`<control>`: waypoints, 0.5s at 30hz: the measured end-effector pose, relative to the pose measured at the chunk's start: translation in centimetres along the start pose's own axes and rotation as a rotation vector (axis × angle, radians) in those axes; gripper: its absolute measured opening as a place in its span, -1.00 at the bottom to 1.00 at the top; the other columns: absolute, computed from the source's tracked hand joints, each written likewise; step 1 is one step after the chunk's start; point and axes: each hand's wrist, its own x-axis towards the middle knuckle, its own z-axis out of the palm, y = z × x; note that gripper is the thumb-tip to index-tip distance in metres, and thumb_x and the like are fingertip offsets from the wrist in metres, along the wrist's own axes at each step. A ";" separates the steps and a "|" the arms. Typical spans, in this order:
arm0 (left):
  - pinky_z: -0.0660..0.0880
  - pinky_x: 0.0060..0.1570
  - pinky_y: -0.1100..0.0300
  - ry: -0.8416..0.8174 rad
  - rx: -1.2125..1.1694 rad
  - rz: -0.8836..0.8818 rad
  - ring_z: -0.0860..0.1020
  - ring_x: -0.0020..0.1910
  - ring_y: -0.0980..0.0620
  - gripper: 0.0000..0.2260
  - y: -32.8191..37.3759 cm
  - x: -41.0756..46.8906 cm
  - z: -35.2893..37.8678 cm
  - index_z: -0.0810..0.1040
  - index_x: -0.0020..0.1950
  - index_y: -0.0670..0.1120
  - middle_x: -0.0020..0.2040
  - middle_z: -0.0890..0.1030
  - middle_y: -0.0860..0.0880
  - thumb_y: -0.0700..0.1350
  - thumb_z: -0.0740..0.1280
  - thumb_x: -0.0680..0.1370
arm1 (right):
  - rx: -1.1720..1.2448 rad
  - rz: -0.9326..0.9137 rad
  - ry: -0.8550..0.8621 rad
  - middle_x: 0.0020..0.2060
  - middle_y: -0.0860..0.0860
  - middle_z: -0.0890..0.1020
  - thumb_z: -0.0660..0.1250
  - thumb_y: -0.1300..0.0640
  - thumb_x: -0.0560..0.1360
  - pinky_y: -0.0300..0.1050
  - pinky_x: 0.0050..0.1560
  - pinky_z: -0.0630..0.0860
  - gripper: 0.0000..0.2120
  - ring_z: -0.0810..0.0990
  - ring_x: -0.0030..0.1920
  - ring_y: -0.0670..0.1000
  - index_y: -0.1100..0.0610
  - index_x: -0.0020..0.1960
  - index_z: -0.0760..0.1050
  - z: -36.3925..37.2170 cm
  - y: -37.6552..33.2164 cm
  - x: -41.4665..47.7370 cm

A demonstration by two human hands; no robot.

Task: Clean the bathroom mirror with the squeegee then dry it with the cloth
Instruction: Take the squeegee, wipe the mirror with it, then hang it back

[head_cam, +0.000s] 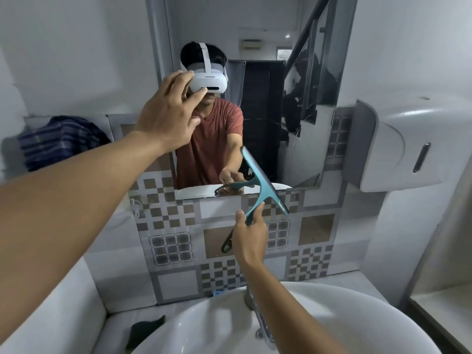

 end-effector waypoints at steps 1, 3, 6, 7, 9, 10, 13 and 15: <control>0.41 0.39 -0.23 0.001 0.002 -0.002 0.26 0.49 -0.30 -0.43 -0.1 0.0 0.0 0.40 0.50 -0.17 0.49 0.32 -0.27 -0.07 0.43 0.53 | -0.026 -0.012 -0.017 -0.12 -0.16 0.60 0.21 0.00 0.67 -0.30 -0.24 0.47 -0.39 0.58 -0.20 -0.13 -0.03 0.63 0.02 0.2 0.2 -0.3; 0.43 0.36 -0.23 -0.006 0.000 -0.006 0.26 0.48 -0.29 -0.44 -0.2 0.1 0.0 0.40 0.50 -0.16 0.48 0.33 -0.27 -0.08 0.43 0.53 | -0.053 -0.033 -0.060 -0.17 -0.15 0.59 0.22 0.00 0.67 -0.27 -0.21 0.51 -0.40 0.58 -0.21 -0.13 -0.07 0.63 0.06 1.0 0.8 -1.0; 0.48 0.30 -0.24 -0.015 0.001 -0.008 0.26 0.49 -0.27 -0.44 -0.3 0.1 -0.1 0.40 0.51 -0.14 0.49 0.33 -0.25 -0.07 0.43 0.53 | -0.069 -0.082 -0.092 -0.22 -0.11 0.61 0.23 0.01 0.66 -0.22 -0.23 0.56 -0.38 0.54 -0.29 -0.13 -0.13 0.63 0.03 2.3 1.7 -1.7; 0.50 0.27 -0.24 -0.016 0.002 -0.010 0.26 0.50 -0.27 -0.44 -0.3 0.0 -0.1 0.40 0.51 -0.13 0.49 0.34 -0.23 -0.07 0.43 0.53 | -0.048 -0.081 -0.094 -0.22 -0.12 0.61 0.23 0.02 0.67 -0.25 -0.27 0.55 -0.38 0.53 -0.32 -0.13 -0.14 0.63 0.01 2.7 1.8 -1.9; 0.53 0.21 -0.23 -0.018 -0.002 -0.018 0.25 0.51 -0.25 -0.44 -0.3 0.0 0.0 0.40 0.51 -0.11 0.50 0.33 -0.21 -0.06 0.43 0.53 | -0.007 -0.075 -0.095 -0.21 -0.12 0.62 0.23 0.03 0.67 -0.31 -0.31 0.53 -0.37 0.54 -0.35 -0.15 -0.13 0.64 0.01 3.1 2.0 -2.1; 0.54 0.19 -0.24 -0.020 -0.003 -0.021 0.25 0.51 -0.24 -0.44 -0.3 0.0 -0.1 0.40 0.51 -0.11 0.50 0.33 -0.21 -0.06 0.42 0.53 | 0.005 -0.072 -0.095 -0.22 -0.12 0.62 0.23 0.03 0.67 -0.32 -0.33 0.51 -0.37 0.53 -0.37 -0.17 -0.11 0.64 0.01 3.3 2.0 -2.1; 0.55 0.18 -0.23 -0.025 0.009 -0.020 0.25 0.51 -0.24 -0.43 -0.4 0.0 0.0 0.39 0.52 -0.10 0.50 0.33 -0.20 -0.05 0.42 0.53 | -0.005 -0.074 -0.093 -0.32 -0.12 0.54 0.23 0.03 0.67 -0.37 -0.40 0.44 -0.38 0.49 -0.45 -0.22 -0.09 0.64 0.02 3.7 2.3 -2.0; 0.56 0.16 -0.22 -0.020 0.011 -0.018 0.26 0.52 -0.23 -0.43 -0.4 0.1 0.2 0.39 0.52 -0.09 0.50 0.34 -0.20 -0.04 0.42 0.53 | -0.043 -0.094 -0.105 -0.33 -0.09 0.55 0.23 0.03 0.67 -0.34 -0.39 0.47 -0.39 0.51 -0.42 -0.15 -0.09 0.63 0.04 3.8 2.6 -2.2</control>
